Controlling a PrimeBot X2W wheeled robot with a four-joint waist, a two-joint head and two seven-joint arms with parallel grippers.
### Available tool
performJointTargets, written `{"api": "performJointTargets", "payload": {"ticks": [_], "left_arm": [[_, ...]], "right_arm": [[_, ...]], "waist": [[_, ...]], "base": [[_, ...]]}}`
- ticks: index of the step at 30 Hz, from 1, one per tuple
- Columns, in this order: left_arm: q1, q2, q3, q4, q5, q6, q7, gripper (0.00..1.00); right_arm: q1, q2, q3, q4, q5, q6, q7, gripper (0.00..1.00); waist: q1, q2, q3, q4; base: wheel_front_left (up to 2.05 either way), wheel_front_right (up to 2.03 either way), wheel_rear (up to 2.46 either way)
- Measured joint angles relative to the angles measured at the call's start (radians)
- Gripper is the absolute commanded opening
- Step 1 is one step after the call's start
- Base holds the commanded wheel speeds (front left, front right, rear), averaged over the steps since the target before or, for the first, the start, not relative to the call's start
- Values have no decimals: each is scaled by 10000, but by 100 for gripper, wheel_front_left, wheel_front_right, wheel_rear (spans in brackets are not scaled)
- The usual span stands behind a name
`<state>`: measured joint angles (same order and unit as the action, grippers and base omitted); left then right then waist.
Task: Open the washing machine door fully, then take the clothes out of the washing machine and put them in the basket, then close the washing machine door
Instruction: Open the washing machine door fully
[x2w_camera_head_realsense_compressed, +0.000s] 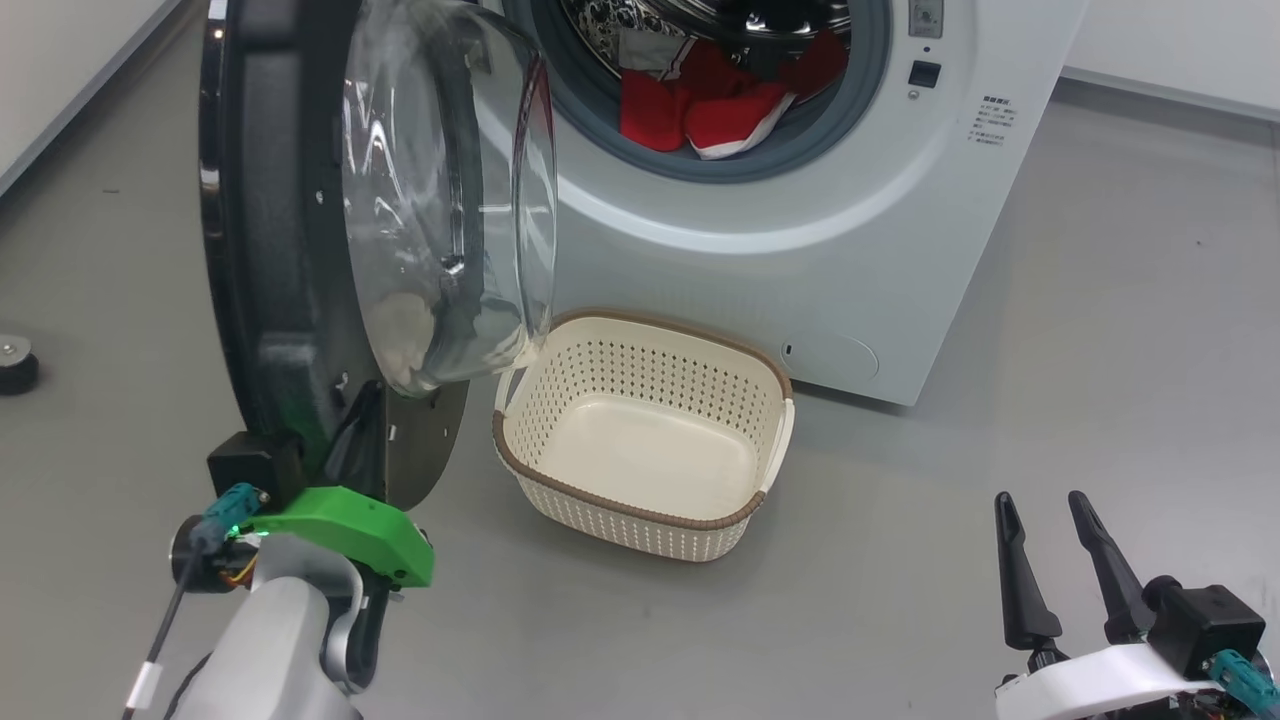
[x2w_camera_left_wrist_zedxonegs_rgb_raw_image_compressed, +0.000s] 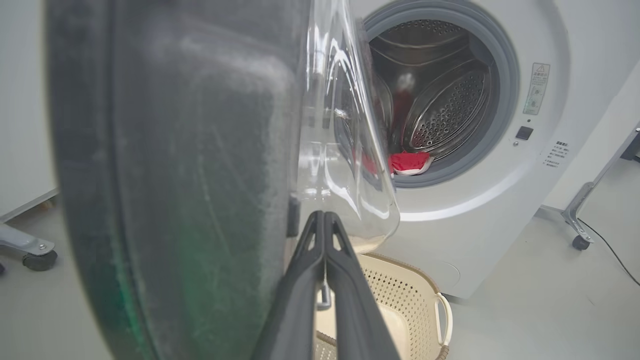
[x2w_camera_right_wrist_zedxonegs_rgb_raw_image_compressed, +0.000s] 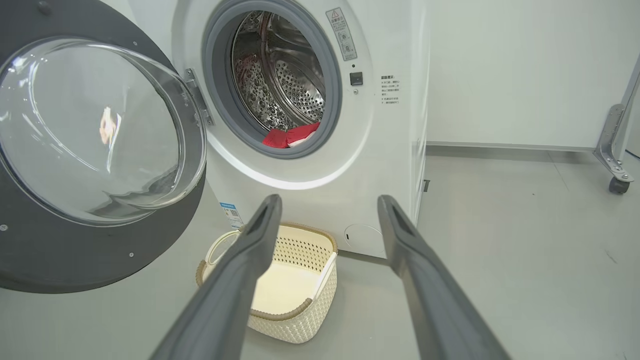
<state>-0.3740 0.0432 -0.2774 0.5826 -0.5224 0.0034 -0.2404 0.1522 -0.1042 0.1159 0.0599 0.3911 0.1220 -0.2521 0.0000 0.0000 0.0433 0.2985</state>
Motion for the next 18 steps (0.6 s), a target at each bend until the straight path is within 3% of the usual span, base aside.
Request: {"api": "performJointTargets", "payload": {"ticks": [18], "left_arm": [[-48, 763, 1760, -282, -794, 259, -86, 0]], "right_arm": [[-253, -556, 305, -165, -207, 0, 0, 100]], "waist": [[0, 0, 1175, -60]], "base": [[0, 0, 0]]}}
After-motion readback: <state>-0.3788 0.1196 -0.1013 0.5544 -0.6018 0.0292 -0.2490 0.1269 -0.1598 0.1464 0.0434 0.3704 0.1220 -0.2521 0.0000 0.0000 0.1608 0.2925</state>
